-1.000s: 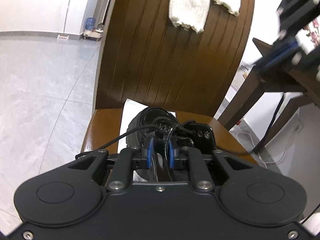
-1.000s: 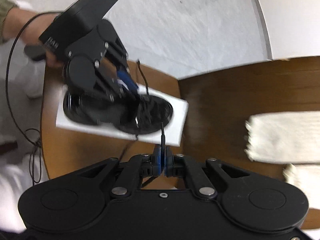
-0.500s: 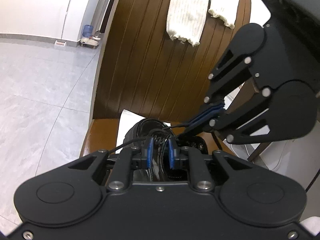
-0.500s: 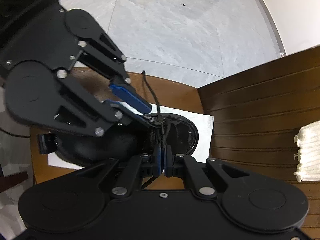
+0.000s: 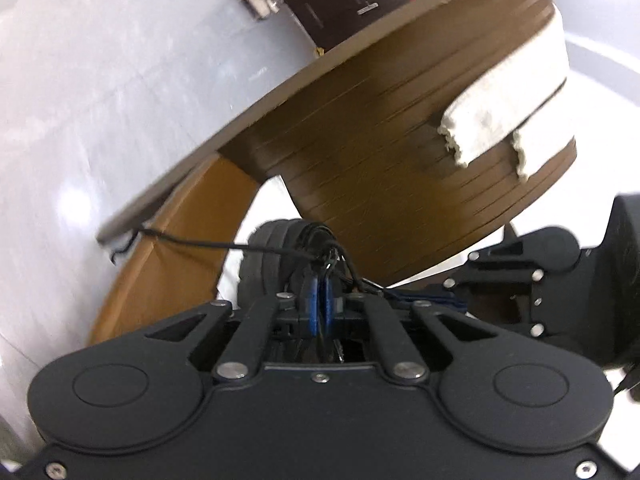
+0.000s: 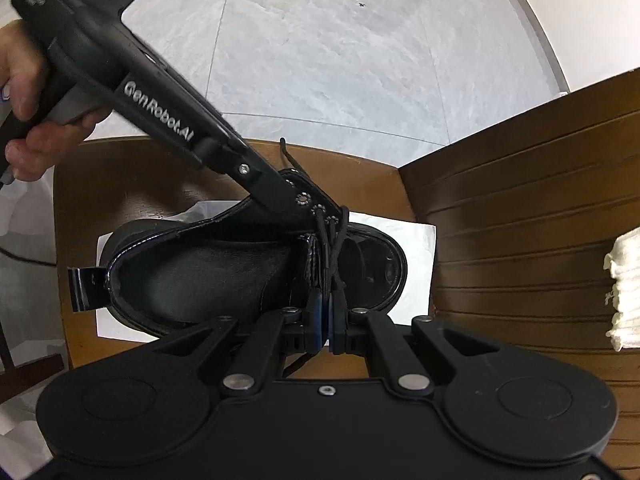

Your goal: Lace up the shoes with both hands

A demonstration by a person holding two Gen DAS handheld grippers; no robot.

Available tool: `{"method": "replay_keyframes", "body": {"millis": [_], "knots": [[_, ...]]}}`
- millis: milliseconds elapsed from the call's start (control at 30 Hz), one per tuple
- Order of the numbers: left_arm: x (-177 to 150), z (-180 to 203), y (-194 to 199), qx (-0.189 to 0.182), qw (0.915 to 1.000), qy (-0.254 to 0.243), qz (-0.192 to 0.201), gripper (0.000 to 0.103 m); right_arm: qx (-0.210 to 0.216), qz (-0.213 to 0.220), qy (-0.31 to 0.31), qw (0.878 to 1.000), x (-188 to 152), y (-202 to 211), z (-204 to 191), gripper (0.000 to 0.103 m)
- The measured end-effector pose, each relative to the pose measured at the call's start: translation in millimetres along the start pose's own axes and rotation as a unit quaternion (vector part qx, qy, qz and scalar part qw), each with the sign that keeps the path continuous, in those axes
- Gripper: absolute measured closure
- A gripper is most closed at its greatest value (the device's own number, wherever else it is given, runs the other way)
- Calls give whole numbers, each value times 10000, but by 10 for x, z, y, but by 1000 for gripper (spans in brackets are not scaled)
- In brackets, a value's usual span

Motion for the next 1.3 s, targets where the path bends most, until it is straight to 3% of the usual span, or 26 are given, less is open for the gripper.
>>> {"method": "replay_keyframes", "body": {"millis": [500, 933, 1300], "knots": [[29, -176, -18, -144, 9979, 597, -192, 95, 162, -236, 427, 9987, 186, 31, -20, 100], [32, -154, -3, -126, 9982, 550, -215, 93, 532, -677, 1248, 9884, 510, -43, -80, 100], [38, -149, -21, -108, 9983, 536, -214, 93, 532, -710, 1390, 9863, 579, -89, -97, 100]]}}
Point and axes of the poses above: each gripper's, at about its wrist camera, not at the fingertips, and y roughly against the way its jaws point, z to its right, x to its top, the point moved 1 cm from there along -y, roughly the way its jaws point, and after that the axes turned 6 degrees about y, right-handed, at the moved point
